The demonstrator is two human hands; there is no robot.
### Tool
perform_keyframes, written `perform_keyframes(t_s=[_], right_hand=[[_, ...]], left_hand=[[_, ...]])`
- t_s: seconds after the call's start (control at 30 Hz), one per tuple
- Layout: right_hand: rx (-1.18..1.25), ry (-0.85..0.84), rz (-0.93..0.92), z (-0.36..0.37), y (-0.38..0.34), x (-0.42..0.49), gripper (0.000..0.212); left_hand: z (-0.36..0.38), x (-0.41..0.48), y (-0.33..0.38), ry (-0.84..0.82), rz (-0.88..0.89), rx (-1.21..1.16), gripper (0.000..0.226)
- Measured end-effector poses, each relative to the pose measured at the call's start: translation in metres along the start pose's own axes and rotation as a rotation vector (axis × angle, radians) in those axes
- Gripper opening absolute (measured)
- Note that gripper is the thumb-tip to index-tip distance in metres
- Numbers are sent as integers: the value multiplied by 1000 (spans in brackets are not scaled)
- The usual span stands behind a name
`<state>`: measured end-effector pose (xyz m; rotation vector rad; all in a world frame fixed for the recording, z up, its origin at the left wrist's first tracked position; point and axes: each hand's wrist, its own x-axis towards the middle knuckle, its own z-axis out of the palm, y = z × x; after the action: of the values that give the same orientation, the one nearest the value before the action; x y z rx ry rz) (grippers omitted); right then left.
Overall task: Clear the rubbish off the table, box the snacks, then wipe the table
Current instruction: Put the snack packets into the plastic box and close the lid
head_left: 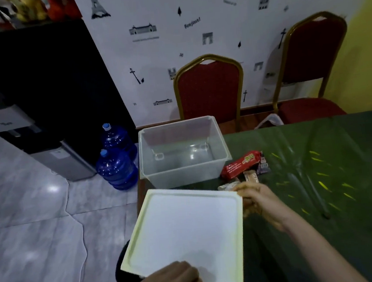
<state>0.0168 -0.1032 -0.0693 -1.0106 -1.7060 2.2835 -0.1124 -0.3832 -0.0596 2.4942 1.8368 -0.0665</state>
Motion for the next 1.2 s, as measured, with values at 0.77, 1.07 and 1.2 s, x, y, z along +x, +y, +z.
perform_keyframes(t_s=[0.77,1.07,1.2], right_hand=[[-992,566,-6,-60,71,32,20],[-1061,456,222,-74,59,78,54],[-1012,497,229,-72,59,86,58]], left_hand=[[72,142,-27,189,-702,-667,31],[103,238,-57,-253,-659,-160,71],[98,244,-58,-192,-741,-256,53]])
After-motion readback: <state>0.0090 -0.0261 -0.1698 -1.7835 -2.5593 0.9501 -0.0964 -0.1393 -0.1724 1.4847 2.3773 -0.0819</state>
